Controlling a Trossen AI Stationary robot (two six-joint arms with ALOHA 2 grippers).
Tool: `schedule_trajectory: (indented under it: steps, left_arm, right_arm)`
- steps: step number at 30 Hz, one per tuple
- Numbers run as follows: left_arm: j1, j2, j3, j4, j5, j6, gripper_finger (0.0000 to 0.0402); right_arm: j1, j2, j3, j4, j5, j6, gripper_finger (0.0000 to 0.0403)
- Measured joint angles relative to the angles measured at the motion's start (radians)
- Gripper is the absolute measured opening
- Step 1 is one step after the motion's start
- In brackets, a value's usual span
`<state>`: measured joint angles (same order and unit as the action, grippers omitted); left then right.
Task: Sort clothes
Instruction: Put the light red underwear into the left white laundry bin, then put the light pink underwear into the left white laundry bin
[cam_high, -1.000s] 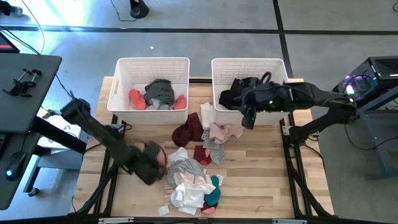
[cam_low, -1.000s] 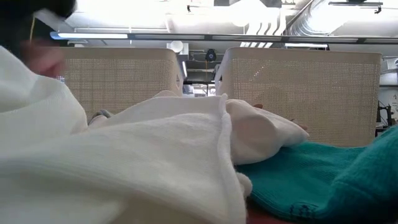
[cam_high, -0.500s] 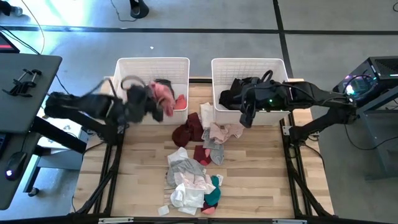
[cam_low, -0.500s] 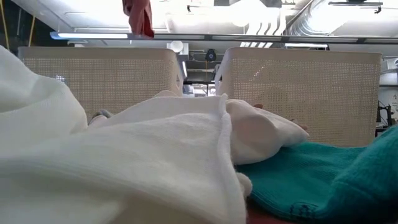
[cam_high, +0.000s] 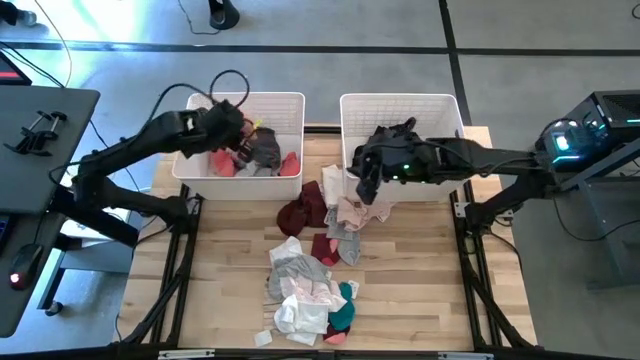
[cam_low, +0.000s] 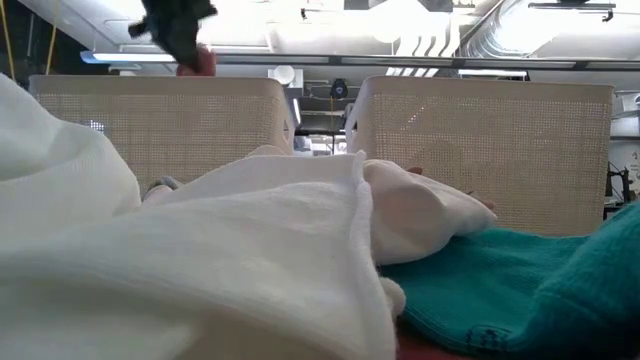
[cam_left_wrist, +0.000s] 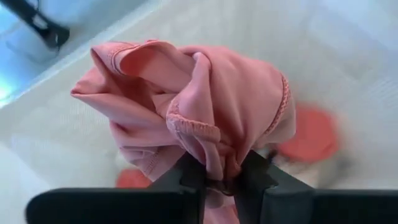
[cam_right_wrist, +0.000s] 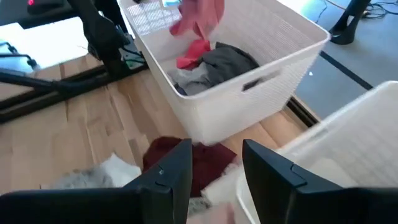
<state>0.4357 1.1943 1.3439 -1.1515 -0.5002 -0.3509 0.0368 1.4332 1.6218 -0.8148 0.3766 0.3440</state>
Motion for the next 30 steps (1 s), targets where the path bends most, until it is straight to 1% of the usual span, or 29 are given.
schedule_trajectory:
  steps: [3, 5, 8, 11, 14, 18, 20, 22, 25, 28, 30]
  left_arm:
    - [0.083, 0.027, -0.075, 0.021, 0.03, 0.081, 0.0061]
    - [0.133, 0.037, -0.135, 0.069, 0.053, 0.122, 0.0075]
    - [0.208, 0.042, -0.212, 0.151, 0.168, 0.203, 0.0104]
    - [0.267, 0.041, -0.26, 0.232, 0.281, 0.241, 0.0136]
    - [0.308, 0.041, -0.27, 0.261, 0.314, 0.283, 0.0167]
    - [0.338, 0.026, -0.264, 0.282, 0.313, 0.322, 0.0199]
    - [0.346, 0.016, -0.246, 0.276, 0.317, 0.33, 0.0207]
    - [0.346, -0.004, -0.23, 0.276, 0.343, 0.361, 0.0209]
    - [0.329, -0.047, -0.207, 0.293, 0.436, 0.36, 0.0207]
    - [0.291, -0.105, -0.199, 0.339, 0.58, 0.317, 0.0201]
    - [0.25, -0.148, -0.198, 0.392, 0.666, 0.297, 0.0197]
  right_arm:
    - [0.0, 0.037, 0.0, 0.055, -0.008, 0.019, 0.0129]
    - [0.0, 0.054, 0.0, 0.077, -0.009, 0.029, 0.0129]
    - [0.0, 0.06, 0.0, 0.086, -0.009, 0.08, 0.0129]
    - [0.001, 0.057, 0.0, 0.085, -0.009, 0.143, 0.0129]
    - [0.015, 0.052, 0.0, 0.084, -0.008, 0.211, 0.0129]
    - [0.039, 0.056, 0.0, 0.079, -0.01, 0.248, 0.0129]
    - [0.048, 0.058, 0.0, 0.076, -0.017, 0.266, 0.0129]
    - [0.05, 0.059, 0.0, 0.075, -0.05, 0.285, 0.0129]
    - [0.05, 0.058, 0.0, 0.072, -0.126, 0.27, 0.0129]
    - [0.05, 0.058, 0.0, 0.047, -0.21, 0.232, 0.0129]
    - [0.053, 0.058, 0.0, 0.011, -0.287, 0.21, 0.0129]
